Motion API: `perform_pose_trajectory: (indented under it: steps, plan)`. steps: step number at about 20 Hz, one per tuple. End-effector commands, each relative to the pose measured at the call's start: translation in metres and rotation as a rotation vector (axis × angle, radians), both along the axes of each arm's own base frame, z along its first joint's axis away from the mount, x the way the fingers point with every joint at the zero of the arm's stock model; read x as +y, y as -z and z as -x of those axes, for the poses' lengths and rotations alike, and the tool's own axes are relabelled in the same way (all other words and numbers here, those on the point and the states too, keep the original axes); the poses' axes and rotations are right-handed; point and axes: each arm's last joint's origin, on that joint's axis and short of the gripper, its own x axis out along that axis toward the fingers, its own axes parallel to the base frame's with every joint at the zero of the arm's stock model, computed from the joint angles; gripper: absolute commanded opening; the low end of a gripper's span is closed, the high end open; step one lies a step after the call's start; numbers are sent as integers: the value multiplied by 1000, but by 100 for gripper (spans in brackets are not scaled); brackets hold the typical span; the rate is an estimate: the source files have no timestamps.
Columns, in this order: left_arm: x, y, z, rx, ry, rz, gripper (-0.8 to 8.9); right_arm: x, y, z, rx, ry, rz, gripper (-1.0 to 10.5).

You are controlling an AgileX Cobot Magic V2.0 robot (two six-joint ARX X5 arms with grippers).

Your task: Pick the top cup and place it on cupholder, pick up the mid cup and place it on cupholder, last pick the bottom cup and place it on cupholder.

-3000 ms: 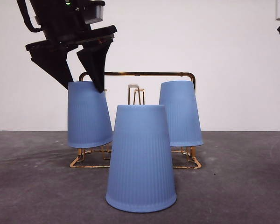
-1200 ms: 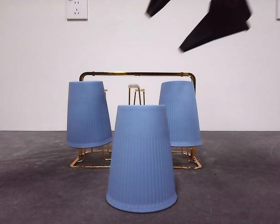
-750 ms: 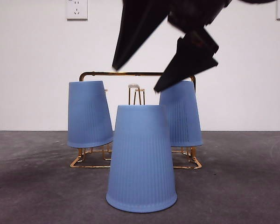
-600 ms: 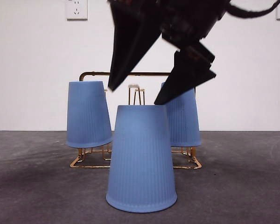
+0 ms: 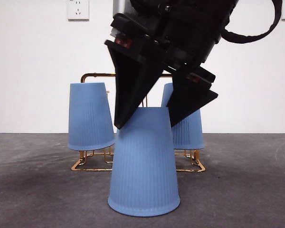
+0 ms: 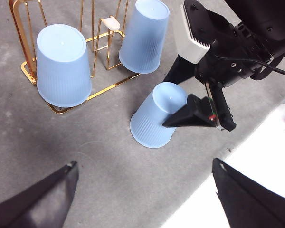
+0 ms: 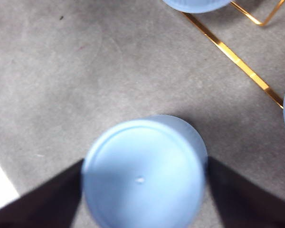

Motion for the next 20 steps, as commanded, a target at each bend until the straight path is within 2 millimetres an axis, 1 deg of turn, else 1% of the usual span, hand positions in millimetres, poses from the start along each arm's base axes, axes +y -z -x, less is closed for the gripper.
perform_pose_trajectory:
  steps: [1,3,4,6,7,8,10,14,16,18,20]
  plan:
    - [-1,-2,0,-5,8,7,432,6,-1,0,3,-7,-5,294]
    - [-1,-2,0,-5,8,7,432,6,-1,1,3,-9,-4,257]
    - [-1,-2,0,-6,8,7,432,6,-2,1,1,-10,-7,257]
    - [-1,-2,0,-6,8,7,432,6,-10,2,-11,-10,-20,257]
    - [-1,-2,0,-6,8,7,432,5,-18,2,-21,-10,-32,257]
    - [-1,-2,0,-6,9,7,432,5,-27,3,-33,-9,-44,257]
    - [-1,-2,0,-8,9,6,432,3,-52,3,-70,-2,-68,257]
    - [-1,-2,0,-9,10,6,432,1,-111,1,-197,19,-71,257]
    - [-1,-2,0,-9,10,6,432,-1,-136,-1,-272,38,-98,257]
    - [-1,-2,0,-10,10,6,432,-6,-154,-9,-322,69,-128,257]
    - [-1,-2,0,-11,10,7,432,-10,-160,-21,-344,101,-141,258]
